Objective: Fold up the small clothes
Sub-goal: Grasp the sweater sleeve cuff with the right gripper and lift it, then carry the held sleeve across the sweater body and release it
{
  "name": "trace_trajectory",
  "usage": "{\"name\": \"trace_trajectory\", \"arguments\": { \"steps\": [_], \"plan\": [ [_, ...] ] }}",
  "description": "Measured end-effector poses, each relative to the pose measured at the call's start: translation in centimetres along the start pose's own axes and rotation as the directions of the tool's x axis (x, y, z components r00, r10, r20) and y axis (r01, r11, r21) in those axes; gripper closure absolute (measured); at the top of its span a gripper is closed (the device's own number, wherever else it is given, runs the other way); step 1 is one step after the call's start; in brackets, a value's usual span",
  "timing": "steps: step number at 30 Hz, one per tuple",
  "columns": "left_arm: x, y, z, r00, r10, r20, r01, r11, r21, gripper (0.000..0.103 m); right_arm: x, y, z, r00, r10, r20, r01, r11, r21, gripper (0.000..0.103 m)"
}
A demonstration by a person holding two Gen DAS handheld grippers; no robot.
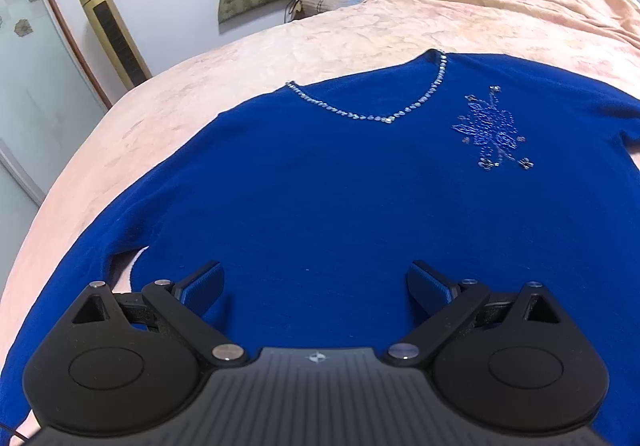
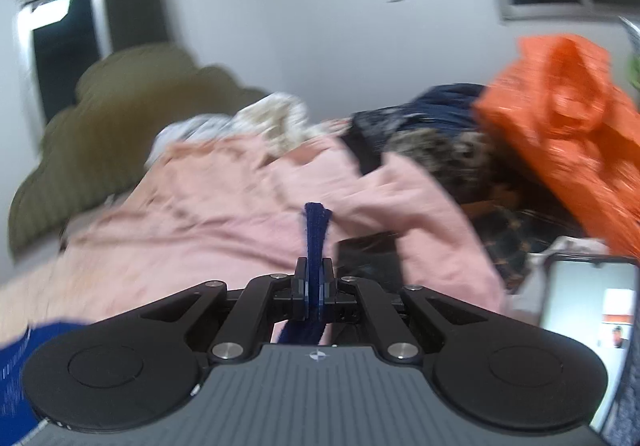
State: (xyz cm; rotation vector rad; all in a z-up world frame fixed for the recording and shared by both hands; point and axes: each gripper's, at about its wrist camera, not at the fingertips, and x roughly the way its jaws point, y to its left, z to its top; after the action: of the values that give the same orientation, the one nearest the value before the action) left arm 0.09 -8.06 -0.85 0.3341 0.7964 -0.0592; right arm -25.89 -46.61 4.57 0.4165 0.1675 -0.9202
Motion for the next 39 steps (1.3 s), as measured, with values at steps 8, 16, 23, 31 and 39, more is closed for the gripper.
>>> {"name": "trace_trajectory", "arguments": {
  "steps": [8,16,23,31,39],
  "plan": [
    [0.1,1.5,0.1,1.0,0.02,0.007,-0.019,0.999,-0.032,0.004,-2.1,0.0,-0.5,0.991,-0.032,0.126,0.019,0.995,0.099,0.097],
    [0.6,3.5,-0.3,0.999,0.037,-0.011,-0.037,0.997,-0.062,0.004,-2.0,11.6,0.1,0.96,0.226,0.166,-0.207,0.971,-0.121,0.097],
    [0.7,6.2,-0.8,0.998,0.064,0.002,-0.064,0.994,-0.093,0.004,-0.1,24.0,-1.9,0.883,0.47,0.011,-0.453,0.856,-0.249,0.097],
    [1.2,10.0,-1.6,0.997,0.082,-0.012,-0.083,0.984,-0.159,0.004,-1.7,40.3,-6.7,0.746,0.647,-0.161,-0.649,0.652,-0.392,0.097],
    [1.8,13.3,-2.7,0.992,0.116,-0.045,-0.123,0.967,-0.222,0.004,-5.2,51.9,-15.6,0.614,0.677,-0.406,-0.78,0.44,-0.445,0.097]
  ]
}}
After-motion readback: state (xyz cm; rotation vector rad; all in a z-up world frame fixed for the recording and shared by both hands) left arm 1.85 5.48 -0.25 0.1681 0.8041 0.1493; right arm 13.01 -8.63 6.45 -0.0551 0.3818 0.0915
